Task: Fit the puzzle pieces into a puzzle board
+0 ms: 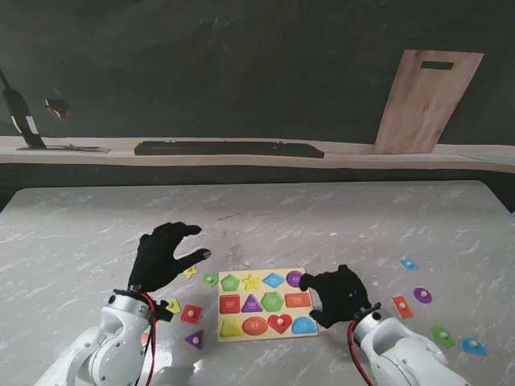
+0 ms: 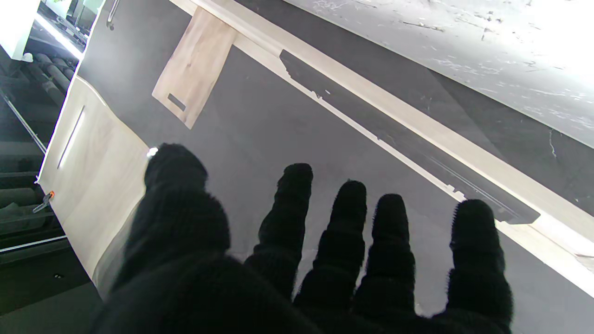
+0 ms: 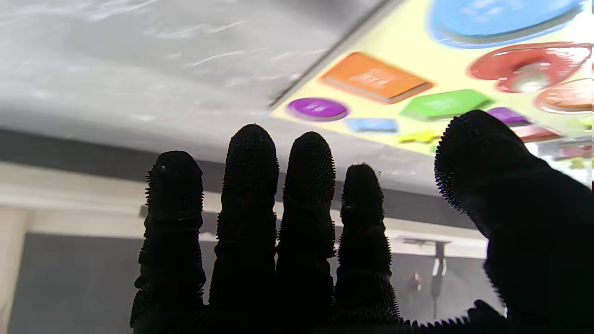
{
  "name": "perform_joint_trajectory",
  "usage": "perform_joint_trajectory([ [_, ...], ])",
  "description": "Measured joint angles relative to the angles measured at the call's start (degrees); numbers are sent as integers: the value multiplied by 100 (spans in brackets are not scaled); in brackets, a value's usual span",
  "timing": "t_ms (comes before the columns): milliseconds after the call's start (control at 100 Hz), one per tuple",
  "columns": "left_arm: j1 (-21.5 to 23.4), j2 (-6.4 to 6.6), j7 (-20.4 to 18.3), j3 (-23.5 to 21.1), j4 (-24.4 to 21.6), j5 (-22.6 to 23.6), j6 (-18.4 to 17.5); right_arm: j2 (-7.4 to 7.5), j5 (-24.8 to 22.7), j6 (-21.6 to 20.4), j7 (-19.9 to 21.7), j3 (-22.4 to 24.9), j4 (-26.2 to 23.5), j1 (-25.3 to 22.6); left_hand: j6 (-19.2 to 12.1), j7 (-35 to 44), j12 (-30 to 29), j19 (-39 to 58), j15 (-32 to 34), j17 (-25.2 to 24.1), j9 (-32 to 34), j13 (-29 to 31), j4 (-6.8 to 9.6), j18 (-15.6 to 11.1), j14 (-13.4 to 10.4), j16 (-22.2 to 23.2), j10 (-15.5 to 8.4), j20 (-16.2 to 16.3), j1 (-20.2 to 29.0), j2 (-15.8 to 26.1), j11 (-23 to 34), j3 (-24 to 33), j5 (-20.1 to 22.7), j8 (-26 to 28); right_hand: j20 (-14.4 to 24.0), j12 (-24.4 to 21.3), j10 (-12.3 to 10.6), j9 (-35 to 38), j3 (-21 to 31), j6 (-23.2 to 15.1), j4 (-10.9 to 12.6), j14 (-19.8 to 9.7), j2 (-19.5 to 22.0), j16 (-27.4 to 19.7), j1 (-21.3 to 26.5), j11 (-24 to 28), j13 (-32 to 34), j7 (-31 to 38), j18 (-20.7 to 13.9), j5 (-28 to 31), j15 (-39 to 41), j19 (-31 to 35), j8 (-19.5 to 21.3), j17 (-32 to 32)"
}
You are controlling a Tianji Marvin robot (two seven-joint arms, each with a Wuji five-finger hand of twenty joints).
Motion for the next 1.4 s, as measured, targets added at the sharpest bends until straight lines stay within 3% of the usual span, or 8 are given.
perform_joint_trajectory([
  [170,-6,0,-10,6,4,0,20,-1,-566,-198,151,972,-422,-480,0,0,0,0,0,0,0,0,0,0,0,0,0,0,0,1,0,0,0,0,0,0,0,-109,-19,-190,0,0,138,0,0,-7,-5,83,-50,327,0,-12,117,-21],
  [440,-50,7,-90,64,18,5,82,33,-895,-137,315,2176,-653,-1133,0,0,0,0,0,0,0,0,0,0,0,0,0,0,0,1,0,0,0,0,1,0,0,-234,-20,-228,0,-3,143,0,0,-140,-186,117,-53,619,-135,-119,198,-100],
  [660,-106,18,-154,129,48,23,134,37,-856,79,420,2866,-675,-1580,0,0,0,0,0,0,0,0,0,0,0,0,0,0,0,1,0,0,0,0,1,-1,0,-234,-22,-178,0,-3,126,0,0,-152,-186,118,-55,619,-203,-180,208,-154],
  [1000,-180,30,-235,215,84,32,214,23,-725,475,543,3448,-477,-1885,0,0,0,0,0,0,0,0,0,0,0,0,0,0,0,2,0,0,0,0,64,-3,2,-573,73,-73,0,-3,-302,0,-52,-232,-392,118,-59,616,-337,-306,209,-235],
  [1170,-193,30,-270,228,92,24,229,26,-670,600,822,3549,-258,-1826,0,0,0,0,0,0,0,0,0,0,0,0,0,0,0,2,0,0,0,0,82,-3,3,-633,119,-32,0,-5,-513,8,-52,-226,-547,118,-61,615,-349,-340,209,-274],
  [1400,-206,32,-277,242,108,20,234,56,-745,774,791,3530,112,-1677,0,0,0,0,0,0,0,0,0,0,0,0,0,0,0,3,0,0,0,0,147,-3,3,-633,148,-31,0,-5,-519,14,-52,-226,-547,118,-64,615,-349,-358,215,-289],
])
